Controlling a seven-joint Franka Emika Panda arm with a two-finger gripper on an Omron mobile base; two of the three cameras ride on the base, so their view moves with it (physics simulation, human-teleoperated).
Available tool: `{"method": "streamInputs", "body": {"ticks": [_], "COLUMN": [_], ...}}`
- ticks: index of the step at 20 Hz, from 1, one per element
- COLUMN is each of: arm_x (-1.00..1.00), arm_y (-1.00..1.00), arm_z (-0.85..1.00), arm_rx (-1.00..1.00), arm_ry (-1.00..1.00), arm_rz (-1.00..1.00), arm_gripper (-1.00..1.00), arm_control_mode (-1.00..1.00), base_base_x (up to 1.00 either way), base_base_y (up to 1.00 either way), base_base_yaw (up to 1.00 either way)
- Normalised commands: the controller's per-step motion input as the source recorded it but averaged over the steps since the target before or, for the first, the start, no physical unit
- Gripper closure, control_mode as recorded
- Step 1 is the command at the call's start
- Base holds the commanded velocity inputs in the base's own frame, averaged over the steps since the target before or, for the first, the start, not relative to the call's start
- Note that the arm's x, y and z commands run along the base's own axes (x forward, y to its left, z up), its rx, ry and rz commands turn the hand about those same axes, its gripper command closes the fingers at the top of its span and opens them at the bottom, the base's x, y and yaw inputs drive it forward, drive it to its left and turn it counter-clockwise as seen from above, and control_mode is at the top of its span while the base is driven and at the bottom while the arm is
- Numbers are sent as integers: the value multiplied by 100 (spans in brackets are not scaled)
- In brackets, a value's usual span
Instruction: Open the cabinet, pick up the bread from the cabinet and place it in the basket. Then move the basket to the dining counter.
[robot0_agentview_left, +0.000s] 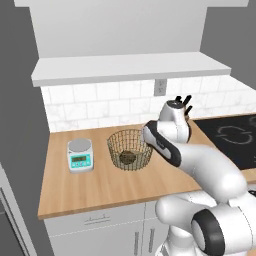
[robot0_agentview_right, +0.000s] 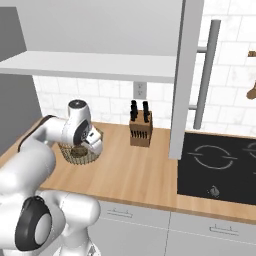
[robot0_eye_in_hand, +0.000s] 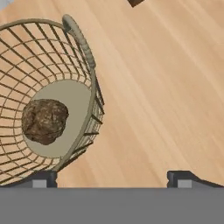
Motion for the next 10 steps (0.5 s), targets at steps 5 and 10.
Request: {"method": "streamInputs", "body": {"ticks": [5, 10], "arm_x": [3, 13], "arm_y": [34, 6], "arm_z": [-12, -19], "arm_rx": [12, 11], "arm_ry": [8, 8], "arm_rz": [-23, -18], "arm_gripper": [-100, -100], "arm_control_mode": [-100, -100], "base_base_x": [0, 0], "base_base_y": [0, 0], "base_base_yaw": [0, 0]}}
